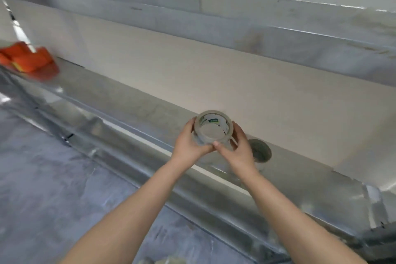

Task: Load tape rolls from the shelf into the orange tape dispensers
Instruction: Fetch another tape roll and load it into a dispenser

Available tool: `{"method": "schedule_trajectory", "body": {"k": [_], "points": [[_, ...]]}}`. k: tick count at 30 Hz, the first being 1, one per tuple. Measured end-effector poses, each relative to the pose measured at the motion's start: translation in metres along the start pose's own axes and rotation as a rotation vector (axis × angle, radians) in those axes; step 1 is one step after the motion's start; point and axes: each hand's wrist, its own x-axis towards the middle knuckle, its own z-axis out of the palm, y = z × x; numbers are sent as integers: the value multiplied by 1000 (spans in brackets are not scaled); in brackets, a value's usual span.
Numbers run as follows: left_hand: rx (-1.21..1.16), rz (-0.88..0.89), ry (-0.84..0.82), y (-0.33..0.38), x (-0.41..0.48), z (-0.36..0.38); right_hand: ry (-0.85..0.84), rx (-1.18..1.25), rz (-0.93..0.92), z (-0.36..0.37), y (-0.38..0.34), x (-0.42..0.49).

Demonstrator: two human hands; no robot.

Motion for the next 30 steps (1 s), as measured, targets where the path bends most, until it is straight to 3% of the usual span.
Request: {"method": "schedule_trajectory", "body": {"k": [11, 22, 30], "points": [[4, -77, 289, -32, -35, -139, -269, 45, -1, 142, -20, 3], [-26, -74, 481, -73, -49, -277, -476, 18, -118, 288, -63, 6], [-30, -91, 564, -98, -47, -370, -569, 74, -108, 382, -90, 13]]}}
